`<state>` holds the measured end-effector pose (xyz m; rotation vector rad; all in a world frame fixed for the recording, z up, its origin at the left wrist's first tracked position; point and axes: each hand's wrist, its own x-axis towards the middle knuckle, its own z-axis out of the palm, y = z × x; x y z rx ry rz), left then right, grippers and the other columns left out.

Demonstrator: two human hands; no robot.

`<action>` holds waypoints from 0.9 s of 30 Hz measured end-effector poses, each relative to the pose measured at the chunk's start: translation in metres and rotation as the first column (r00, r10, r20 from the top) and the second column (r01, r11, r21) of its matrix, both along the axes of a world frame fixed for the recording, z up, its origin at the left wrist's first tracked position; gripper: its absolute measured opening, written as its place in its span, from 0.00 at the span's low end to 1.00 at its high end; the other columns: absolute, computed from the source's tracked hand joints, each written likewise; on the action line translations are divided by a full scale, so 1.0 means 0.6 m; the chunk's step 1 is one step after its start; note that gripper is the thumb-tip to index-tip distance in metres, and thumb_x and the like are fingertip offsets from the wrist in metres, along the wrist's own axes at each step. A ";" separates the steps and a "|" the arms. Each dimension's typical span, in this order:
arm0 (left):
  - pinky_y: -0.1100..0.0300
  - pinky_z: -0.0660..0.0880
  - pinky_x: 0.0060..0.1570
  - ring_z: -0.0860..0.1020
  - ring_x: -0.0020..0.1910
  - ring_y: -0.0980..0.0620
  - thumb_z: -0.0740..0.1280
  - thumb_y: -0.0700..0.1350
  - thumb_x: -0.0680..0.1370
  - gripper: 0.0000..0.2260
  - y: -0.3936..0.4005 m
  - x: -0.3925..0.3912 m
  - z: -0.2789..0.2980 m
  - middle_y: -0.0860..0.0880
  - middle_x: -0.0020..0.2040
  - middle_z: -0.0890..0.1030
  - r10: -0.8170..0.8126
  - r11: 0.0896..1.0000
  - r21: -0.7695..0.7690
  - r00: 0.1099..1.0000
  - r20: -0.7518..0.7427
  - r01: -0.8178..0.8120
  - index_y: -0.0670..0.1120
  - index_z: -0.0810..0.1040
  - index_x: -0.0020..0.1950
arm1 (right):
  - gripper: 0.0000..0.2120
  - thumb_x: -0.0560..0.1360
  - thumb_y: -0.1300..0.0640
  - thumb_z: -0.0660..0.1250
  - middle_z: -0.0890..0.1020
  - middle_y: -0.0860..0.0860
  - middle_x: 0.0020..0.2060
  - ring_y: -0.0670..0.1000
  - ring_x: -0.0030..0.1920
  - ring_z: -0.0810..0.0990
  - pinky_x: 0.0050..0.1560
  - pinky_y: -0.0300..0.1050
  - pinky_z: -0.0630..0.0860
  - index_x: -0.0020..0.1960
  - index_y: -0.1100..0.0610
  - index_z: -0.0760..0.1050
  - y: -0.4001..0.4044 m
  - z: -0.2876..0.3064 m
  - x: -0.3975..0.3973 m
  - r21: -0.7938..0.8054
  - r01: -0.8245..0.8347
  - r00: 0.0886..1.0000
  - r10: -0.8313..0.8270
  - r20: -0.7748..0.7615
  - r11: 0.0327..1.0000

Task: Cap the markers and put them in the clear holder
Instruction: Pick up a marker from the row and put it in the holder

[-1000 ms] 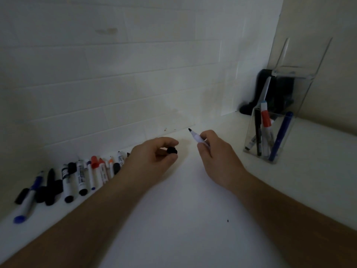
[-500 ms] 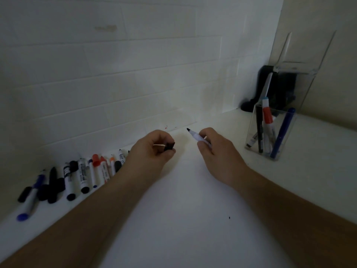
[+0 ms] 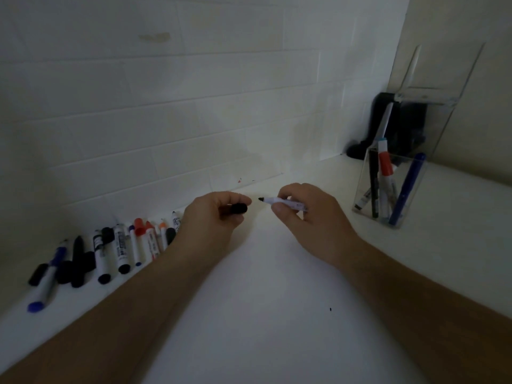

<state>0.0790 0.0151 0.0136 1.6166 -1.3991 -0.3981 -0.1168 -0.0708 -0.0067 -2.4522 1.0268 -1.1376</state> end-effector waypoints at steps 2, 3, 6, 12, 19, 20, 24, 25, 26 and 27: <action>0.67 0.73 0.55 0.81 0.52 0.59 0.72 0.38 0.76 0.16 -0.002 -0.001 0.001 0.56 0.52 0.84 0.030 1.000 -0.010 0.993 0.116 -0.029 0.58 0.83 0.55 | 0.16 0.77 0.36 0.58 0.77 0.44 0.41 0.47 0.43 0.76 0.44 0.45 0.74 0.51 0.44 0.77 -0.002 -0.004 0.001 -0.061 0.040 0.998 -0.042 -0.046 0.997; 0.67 0.71 0.57 0.81 0.54 0.57 0.72 0.38 0.76 0.16 -0.003 -0.001 0.001 0.55 0.55 0.84 0.045 0.999 -0.013 0.986 0.162 -0.044 0.57 0.83 0.58 | 0.16 0.76 0.35 0.58 0.77 0.44 0.41 0.47 0.43 0.76 0.44 0.46 0.74 0.51 0.44 0.77 -0.003 -0.007 0.002 -0.076 0.060 0.997 -0.064 -0.053 0.995; 0.68 0.68 0.59 0.79 0.56 0.56 0.73 0.39 0.75 0.18 -0.003 -0.003 0.000 0.55 0.57 0.83 0.067 0.998 -0.021 0.966 0.248 -0.064 0.56 0.82 0.61 | 0.18 0.76 0.34 0.57 0.75 0.44 0.40 0.48 0.42 0.75 0.42 0.48 0.75 0.51 0.43 0.78 -0.008 -0.012 0.002 -0.099 0.100 0.992 -0.107 -0.072 0.990; 0.75 0.67 0.48 0.78 0.48 0.59 0.74 0.42 0.75 0.13 -0.002 -0.006 0.000 0.60 0.48 0.80 0.039 0.999 -0.032 0.947 0.319 -0.030 0.55 0.82 0.57 | 0.18 0.76 0.33 0.57 0.74 0.43 0.40 0.48 0.42 0.74 0.42 0.50 0.75 0.52 0.43 0.78 -0.004 -0.012 0.002 -0.109 0.086 0.989 -0.098 -0.114 0.990; 0.75 0.68 0.43 0.76 0.46 0.67 0.66 0.48 0.81 0.05 0.001 -0.017 -0.003 0.62 0.45 0.80 -0.105 0.990 -0.051 0.924 0.368 0.133 0.56 0.79 0.54 | 0.18 0.76 0.33 0.57 0.75 0.43 0.40 0.46 0.40 0.75 0.40 0.45 0.72 0.50 0.43 0.78 0.013 -0.004 0.009 -0.116 0.032 0.990 -0.047 -0.130 0.993; 0.73 0.68 0.40 0.76 0.42 0.64 0.63 0.48 0.82 0.04 0.003 -0.019 -0.003 0.60 0.42 0.79 -0.115 0.989 -0.052 0.936 0.333 0.140 0.54 0.78 0.53 | 0.18 0.77 0.33 0.57 0.75 0.43 0.39 0.46 0.39 0.74 0.40 0.44 0.71 0.50 0.43 0.79 0.015 -0.002 0.010 -0.131 0.027 0.989 -0.046 -0.140 0.991; 0.67 0.66 0.32 0.71 0.33 0.60 0.56 0.49 0.85 0.07 0.009 -0.023 -0.008 0.52 0.35 0.75 -0.133 0.986 -0.065 0.958 0.256 0.154 0.48 0.69 0.50 | 0.17 0.79 0.34 0.57 0.72 0.43 0.35 0.45 0.37 0.73 0.39 0.45 0.71 0.45 0.44 0.78 0.015 0.001 0.010 -0.191 0.006 0.988 -0.035 -0.151 0.982; 0.67 0.65 0.31 0.71 0.32 0.60 0.55 0.49 0.85 0.08 0.010 -0.024 -0.008 0.52 0.35 0.74 -0.130 0.984 -0.079 0.950 0.283 0.158 0.48 0.68 0.49 | 0.19 0.80 0.34 0.55 0.72 0.44 0.34 0.46 0.37 0.73 0.38 0.47 0.72 0.44 0.45 0.77 0.016 0.003 0.009 -0.205 0.008 0.988 -0.039 -0.150 0.979; 0.66 0.64 0.31 0.71 0.33 0.60 0.54 0.50 0.85 0.09 0.011 -0.026 -0.007 0.53 0.34 0.74 -0.123 0.982 -0.098 0.943 0.309 0.160 0.48 0.68 0.49 | 0.21 0.80 0.33 0.54 0.72 0.45 0.34 0.47 0.36 0.73 0.38 0.49 0.73 0.44 0.45 0.76 0.018 0.004 0.009 -0.222 0.016 0.987 -0.051 -0.154 0.975; 0.66 0.64 0.31 0.71 0.33 0.60 0.54 0.50 0.85 0.09 0.011 -0.027 -0.006 0.54 0.34 0.73 -0.113 0.980 -0.119 0.940 0.320 0.158 0.48 0.67 0.49 | 0.22 0.81 0.33 0.53 0.72 0.45 0.34 0.47 0.36 0.74 0.37 0.50 0.74 0.44 0.46 0.76 0.020 0.007 0.010 -0.243 0.026 0.985 -0.066 -0.157 0.970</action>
